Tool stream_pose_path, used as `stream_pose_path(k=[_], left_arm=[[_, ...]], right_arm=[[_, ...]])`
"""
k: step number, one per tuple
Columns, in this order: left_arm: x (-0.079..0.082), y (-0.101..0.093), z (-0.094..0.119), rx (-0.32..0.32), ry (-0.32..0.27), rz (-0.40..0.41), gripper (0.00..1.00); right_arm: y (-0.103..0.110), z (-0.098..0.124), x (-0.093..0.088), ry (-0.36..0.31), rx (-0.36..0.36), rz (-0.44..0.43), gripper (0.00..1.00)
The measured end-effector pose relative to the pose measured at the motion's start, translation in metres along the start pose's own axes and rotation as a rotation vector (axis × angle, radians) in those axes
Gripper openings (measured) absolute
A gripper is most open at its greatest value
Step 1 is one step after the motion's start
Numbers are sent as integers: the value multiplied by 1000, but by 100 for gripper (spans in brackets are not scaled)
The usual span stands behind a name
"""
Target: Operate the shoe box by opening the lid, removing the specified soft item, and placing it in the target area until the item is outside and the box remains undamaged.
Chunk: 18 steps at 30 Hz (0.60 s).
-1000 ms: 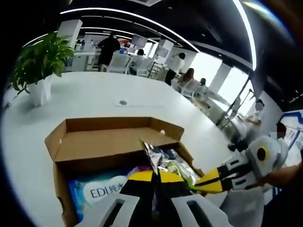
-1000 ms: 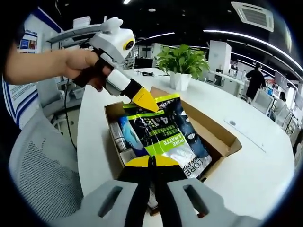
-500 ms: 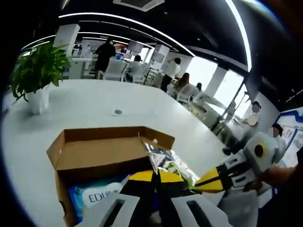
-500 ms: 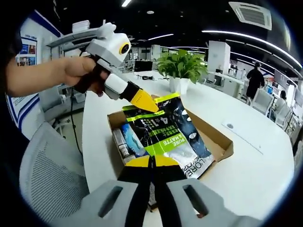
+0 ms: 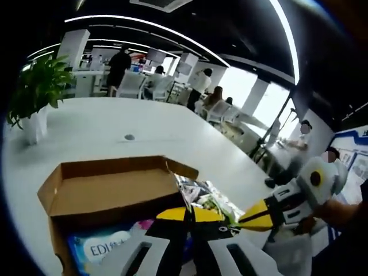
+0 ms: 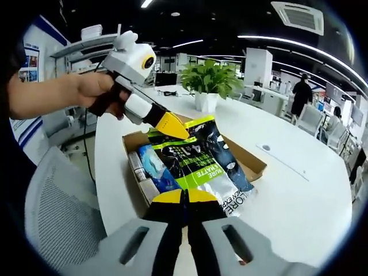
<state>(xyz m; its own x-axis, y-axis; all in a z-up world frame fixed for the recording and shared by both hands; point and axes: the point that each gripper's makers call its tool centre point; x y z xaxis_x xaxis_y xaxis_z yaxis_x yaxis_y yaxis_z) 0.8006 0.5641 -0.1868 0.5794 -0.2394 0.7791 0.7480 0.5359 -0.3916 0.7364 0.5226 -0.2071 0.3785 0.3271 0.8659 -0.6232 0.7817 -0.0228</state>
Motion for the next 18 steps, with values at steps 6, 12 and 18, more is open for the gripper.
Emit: stream_pose_path(k=[6,12,18], left_arm=[[-1,-9,-17,-16,24,-26,1],[-5,-17,-33,-36,62,-52,1],[-9,-26,-51,-58,100,-90,1]], right_arm=[[-13,10,-8,2,-25,-23,0],[-22,19,-19,13,-38,-48,0],[-33,27,-32,32,-48,-63,0]])
Point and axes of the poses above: the point that each gripper's makers call its tool centre point, and the gripper's own axes: z roughly backward along the fingers, y roughly to its left, x roughly out of its top
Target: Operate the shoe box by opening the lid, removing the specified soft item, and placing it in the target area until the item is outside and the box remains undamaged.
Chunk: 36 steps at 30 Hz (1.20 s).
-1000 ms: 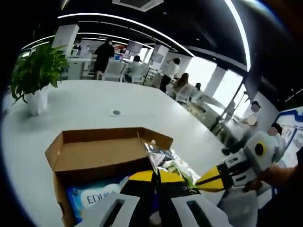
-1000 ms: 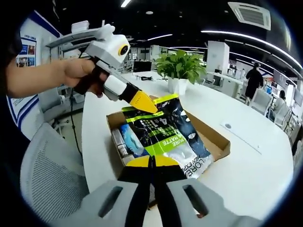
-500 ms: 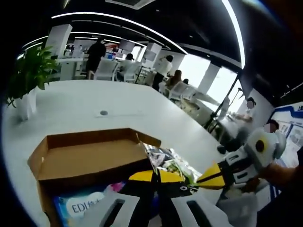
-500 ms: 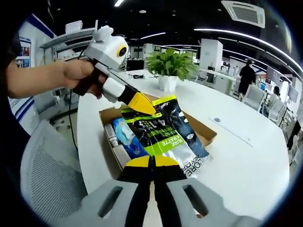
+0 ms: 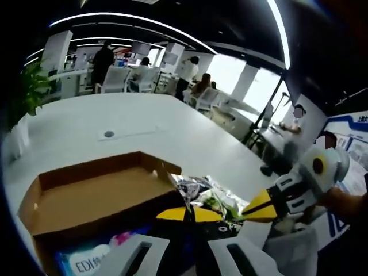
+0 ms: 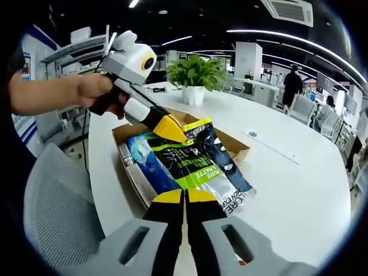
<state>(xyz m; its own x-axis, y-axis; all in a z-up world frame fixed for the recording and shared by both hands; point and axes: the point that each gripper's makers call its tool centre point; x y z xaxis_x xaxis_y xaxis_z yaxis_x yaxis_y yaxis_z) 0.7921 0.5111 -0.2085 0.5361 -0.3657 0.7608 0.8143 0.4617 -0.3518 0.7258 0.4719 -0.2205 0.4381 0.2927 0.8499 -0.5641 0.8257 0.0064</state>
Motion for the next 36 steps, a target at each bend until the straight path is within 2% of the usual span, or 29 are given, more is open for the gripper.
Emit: stream_pose_path(k=[7,13,21,23,36], left_arm=[[-5,-9,-27,-24,54,-36,1],[-6,-14,-42,-38,78,-55,1],[-9,-14,-62,-45,129,-93,0],[-10,-14,-67,-46,140,-95,0],[-12,-12,-100,-40,206,-152,1]], right_arm=[[-17,8,-18,27,-18,-37,0],[-30,10,-30,39,-25,-58,0],[-40,8,-44,62,-26,-74,0],[-47,6,-51,67,-30,-69,0],[-77,-2,-71,108,-37,-70,0]])
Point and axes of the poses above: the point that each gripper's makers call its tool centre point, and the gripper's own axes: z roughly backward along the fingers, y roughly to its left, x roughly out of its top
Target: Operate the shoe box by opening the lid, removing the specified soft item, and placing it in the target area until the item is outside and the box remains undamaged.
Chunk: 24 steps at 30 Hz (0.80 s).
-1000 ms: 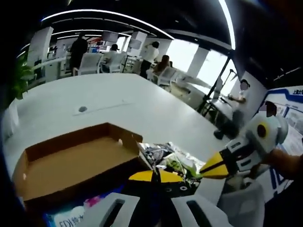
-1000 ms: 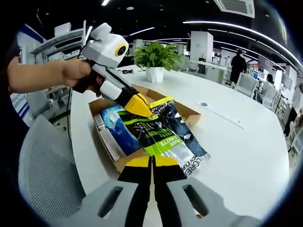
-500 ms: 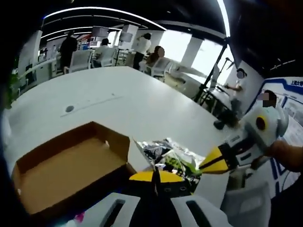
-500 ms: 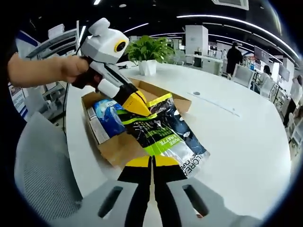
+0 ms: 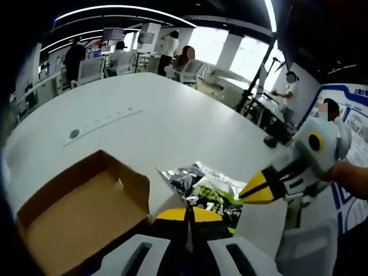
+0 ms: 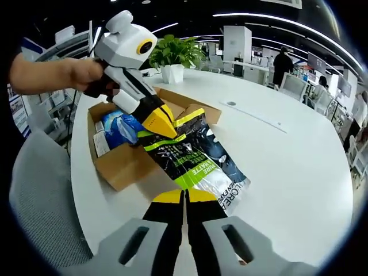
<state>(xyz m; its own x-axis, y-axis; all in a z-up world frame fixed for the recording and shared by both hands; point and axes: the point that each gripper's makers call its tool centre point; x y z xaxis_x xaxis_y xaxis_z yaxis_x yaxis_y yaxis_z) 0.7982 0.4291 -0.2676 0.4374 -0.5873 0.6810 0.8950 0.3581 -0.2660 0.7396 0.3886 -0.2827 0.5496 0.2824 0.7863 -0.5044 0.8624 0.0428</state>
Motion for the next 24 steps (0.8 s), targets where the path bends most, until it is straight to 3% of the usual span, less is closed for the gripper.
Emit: stream_pose_path(k=[9,18,24], left_arm=[[2,0,-22,14,79,-105,1],[-9,5,-38,47,173,-210,2],[-15,9,-43,50,209,-220,2]], right_arm=[[-28,-10,-18,32,-8,-2,0],[-34,-22,-31,52,17,-30,0],[-30,-31,-39,58,32,-61,0]])
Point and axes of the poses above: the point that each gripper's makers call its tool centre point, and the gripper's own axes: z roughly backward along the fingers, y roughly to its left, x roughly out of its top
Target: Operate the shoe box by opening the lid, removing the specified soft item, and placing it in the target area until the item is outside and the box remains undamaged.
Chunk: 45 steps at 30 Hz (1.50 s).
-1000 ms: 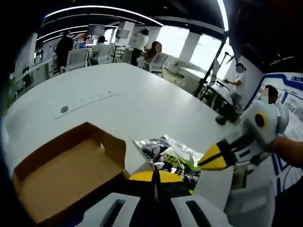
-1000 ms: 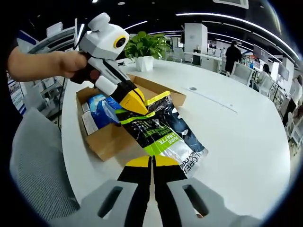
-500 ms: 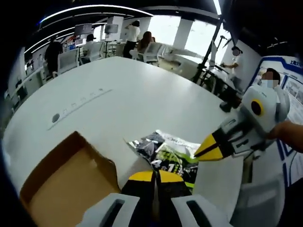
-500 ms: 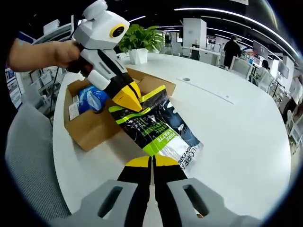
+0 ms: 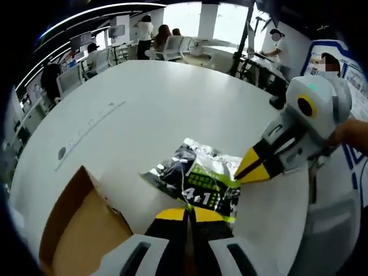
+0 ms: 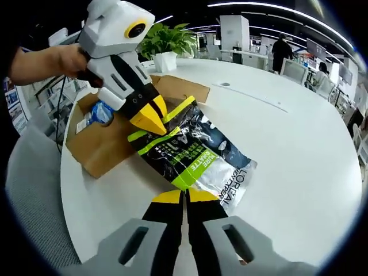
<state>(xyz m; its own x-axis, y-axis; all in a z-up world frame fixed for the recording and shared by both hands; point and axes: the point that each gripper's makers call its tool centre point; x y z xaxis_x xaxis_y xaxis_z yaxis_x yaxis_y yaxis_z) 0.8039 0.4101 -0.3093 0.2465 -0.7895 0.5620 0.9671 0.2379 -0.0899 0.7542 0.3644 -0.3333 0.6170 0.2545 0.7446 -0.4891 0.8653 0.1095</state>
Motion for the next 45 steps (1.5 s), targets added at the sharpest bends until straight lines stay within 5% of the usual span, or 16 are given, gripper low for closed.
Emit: stream_pose_path(k=[15,32,45], left_arm=[[-1,-7,9,17,19,-95,22],[16,-20,39,-23,-91,-48,23],[6,-23,61,-20,-127,-28,24]], right_arm=[[-9,-9,-8,11,-17,-69,0],[-15,-6,-20,44,-16,-71,0],[-12,-2,-22,58,-23,-48,0]])
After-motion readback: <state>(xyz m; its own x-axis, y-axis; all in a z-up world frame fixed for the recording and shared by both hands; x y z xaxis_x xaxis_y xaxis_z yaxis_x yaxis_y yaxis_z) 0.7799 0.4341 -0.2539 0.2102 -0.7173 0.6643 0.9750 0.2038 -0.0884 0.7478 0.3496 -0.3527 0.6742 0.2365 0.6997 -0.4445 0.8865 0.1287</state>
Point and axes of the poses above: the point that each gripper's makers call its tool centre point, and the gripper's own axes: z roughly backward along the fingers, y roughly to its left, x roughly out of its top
